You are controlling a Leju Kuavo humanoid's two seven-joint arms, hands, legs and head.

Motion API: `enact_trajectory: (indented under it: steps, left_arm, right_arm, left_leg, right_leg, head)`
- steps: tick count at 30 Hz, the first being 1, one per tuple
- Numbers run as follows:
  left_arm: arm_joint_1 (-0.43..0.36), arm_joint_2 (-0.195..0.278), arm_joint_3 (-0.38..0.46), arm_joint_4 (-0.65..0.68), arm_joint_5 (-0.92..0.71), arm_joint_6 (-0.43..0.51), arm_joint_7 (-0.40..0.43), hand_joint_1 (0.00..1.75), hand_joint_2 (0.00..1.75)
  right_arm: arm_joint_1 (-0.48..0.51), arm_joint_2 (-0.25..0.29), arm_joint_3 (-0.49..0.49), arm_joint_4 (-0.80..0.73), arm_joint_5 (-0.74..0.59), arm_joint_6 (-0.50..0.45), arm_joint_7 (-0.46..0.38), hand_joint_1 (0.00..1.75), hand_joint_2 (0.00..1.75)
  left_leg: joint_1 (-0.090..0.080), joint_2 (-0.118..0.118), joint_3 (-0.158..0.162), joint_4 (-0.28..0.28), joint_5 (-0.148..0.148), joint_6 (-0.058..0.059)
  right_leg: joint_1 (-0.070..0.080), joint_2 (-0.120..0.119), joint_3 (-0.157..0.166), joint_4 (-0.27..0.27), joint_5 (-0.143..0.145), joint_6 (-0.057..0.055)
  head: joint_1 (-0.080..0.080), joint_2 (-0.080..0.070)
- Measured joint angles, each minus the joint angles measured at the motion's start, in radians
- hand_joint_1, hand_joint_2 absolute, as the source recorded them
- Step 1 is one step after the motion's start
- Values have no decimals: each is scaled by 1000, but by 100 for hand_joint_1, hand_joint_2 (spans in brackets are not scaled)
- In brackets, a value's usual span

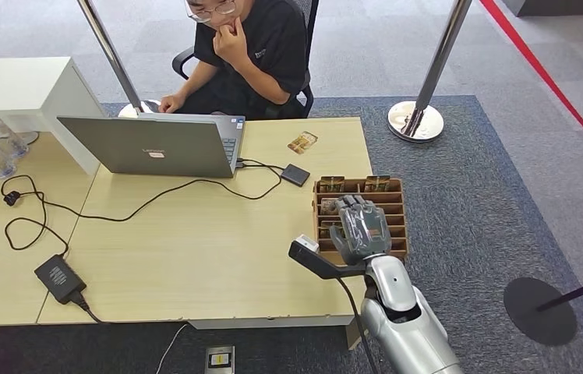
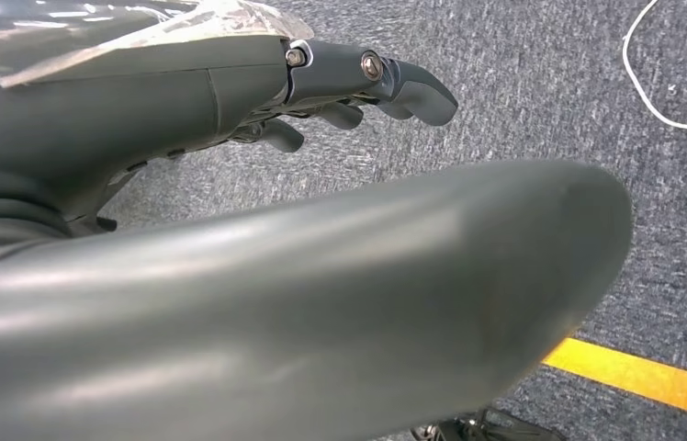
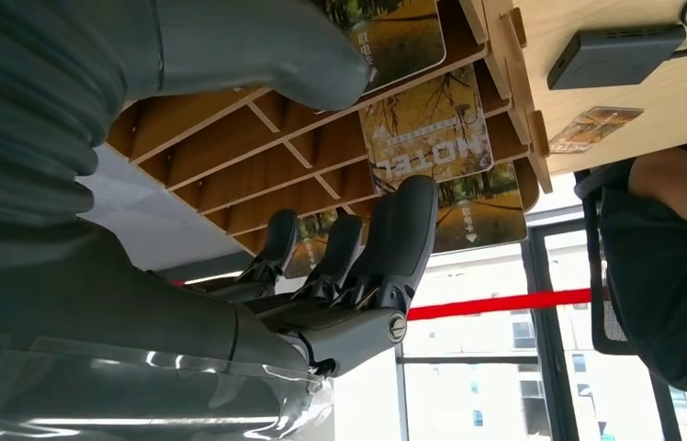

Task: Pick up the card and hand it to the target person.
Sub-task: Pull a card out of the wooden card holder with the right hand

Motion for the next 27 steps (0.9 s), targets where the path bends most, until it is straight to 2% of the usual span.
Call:
enact_trajectory:
  steps: [6, 19, 27]
  left_arm:
    - [0, 0, 0, 0, -1, -2, 0, 0, 0]
    - [1, 0, 0, 0, -3, -4, -4, 0, 0]
    - [0, 0, 0, 0, -5, -11, -13, 0, 0]
  right_arm:
    - [-3, -3, 0, 20, -1, 7, 11, 82, 175]
    - [-16, -5, -1, 73, -11, 12, 22, 72, 175]
    - [-16, -6, -2, 87, -9, 15, 33, 74, 175]
  left_leg:
    - [0, 0, 0, 0, 0, 0]
    - [0, 0, 0, 0, 0, 0]
    - [0, 0, 0, 0, 0, 0]
  right_leg:
    - [0, 0, 0, 0, 0, 0]
    - [0, 0, 0, 0, 0, 0]
    - [0, 0, 0, 0, 0, 0]
  head:
    - [0, 0]
    - [0, 0]
    - [0, 0]
